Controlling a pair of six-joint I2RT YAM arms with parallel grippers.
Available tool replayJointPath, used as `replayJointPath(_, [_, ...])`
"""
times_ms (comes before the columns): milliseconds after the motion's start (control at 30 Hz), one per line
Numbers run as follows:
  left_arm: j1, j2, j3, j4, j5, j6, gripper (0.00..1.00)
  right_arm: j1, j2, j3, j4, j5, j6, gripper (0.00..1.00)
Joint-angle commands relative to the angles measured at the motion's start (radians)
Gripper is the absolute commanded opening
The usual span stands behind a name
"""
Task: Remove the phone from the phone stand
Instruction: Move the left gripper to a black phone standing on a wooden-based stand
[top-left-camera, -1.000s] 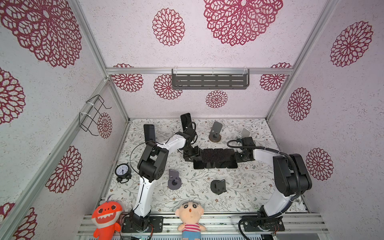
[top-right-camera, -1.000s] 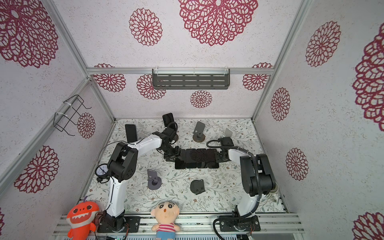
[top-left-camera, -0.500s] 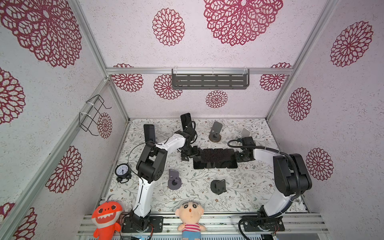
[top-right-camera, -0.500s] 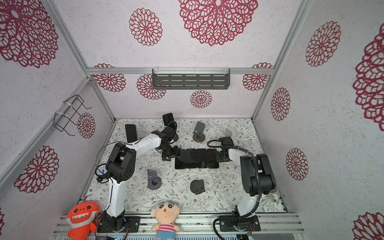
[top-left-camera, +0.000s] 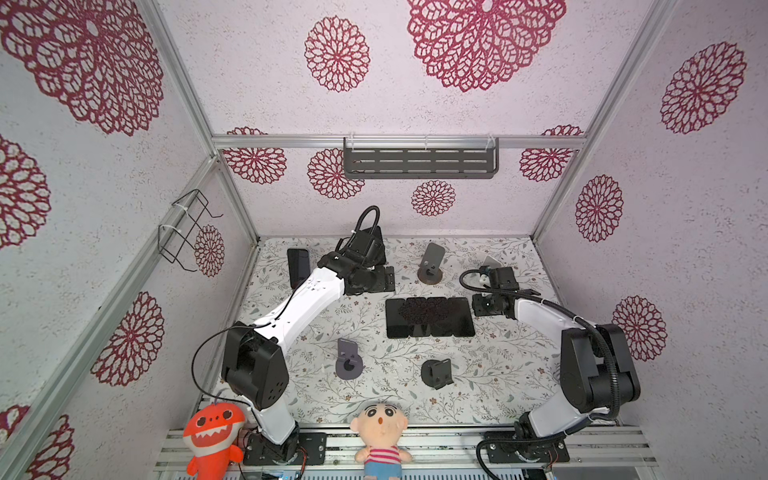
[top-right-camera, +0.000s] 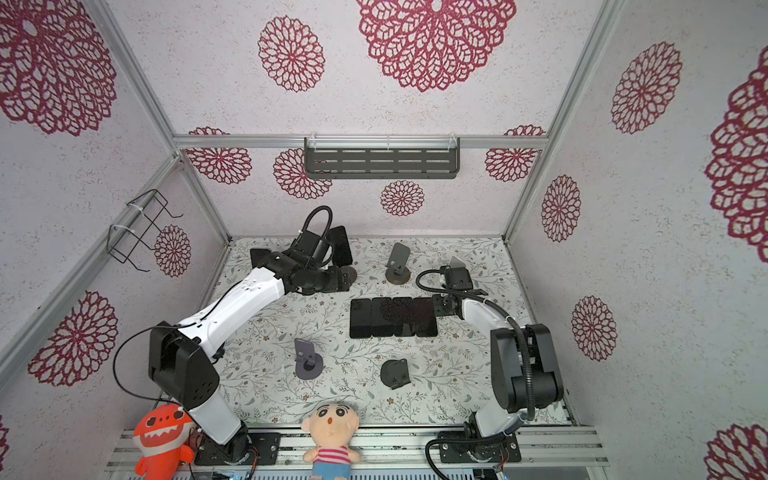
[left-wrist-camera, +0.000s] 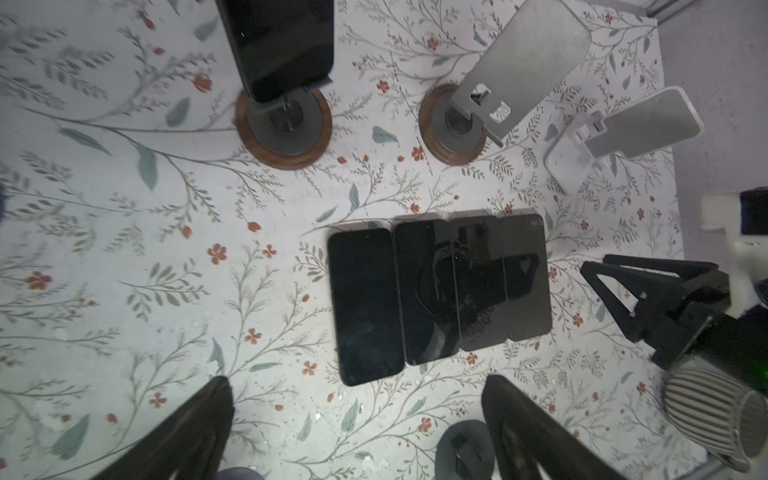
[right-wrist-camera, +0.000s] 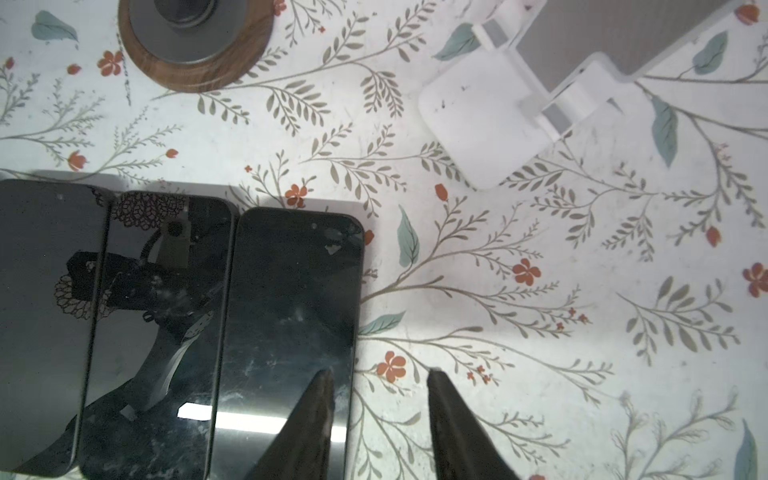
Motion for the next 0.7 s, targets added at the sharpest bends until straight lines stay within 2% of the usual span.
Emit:
replayJointPath(0, [-0.005, -0.008, 0.002, 0.069, -0.163, 0.013, 0.97, 0.003, -0.052, 0.002, -0.015, 0.027, 0.024, 0.48])
replayJointPath(133, [-0.007, 0.039, 0.062, 0.114, -0.245, 0.005, 0.97, 0.005, -0.073, -0.010, -0.020, 0.037, 0.040, 0.59])
replayJointPath(267, [-0.012, 0.096, 0.097, 0.219, -0.342, -0.007, 0.97, 0.006, -0.106, -0.026, -0.026, 0.040, 0.058, 0.65])
replayJointPath(400, [-0.017, 0.199, 0.172, 0.297, -0.426, 0.008, 0.97, 0.006, -0.133, -0.036, -0.042, 0.057, 0.064, 0.66])
replayJointPath(667, [-0.051, 0.471, 0.390, 0.309, -0.634, -0.033, 0.98, 0.022, -0.190, -0.095, -0.010, 0.078, 0.105, 0.66])
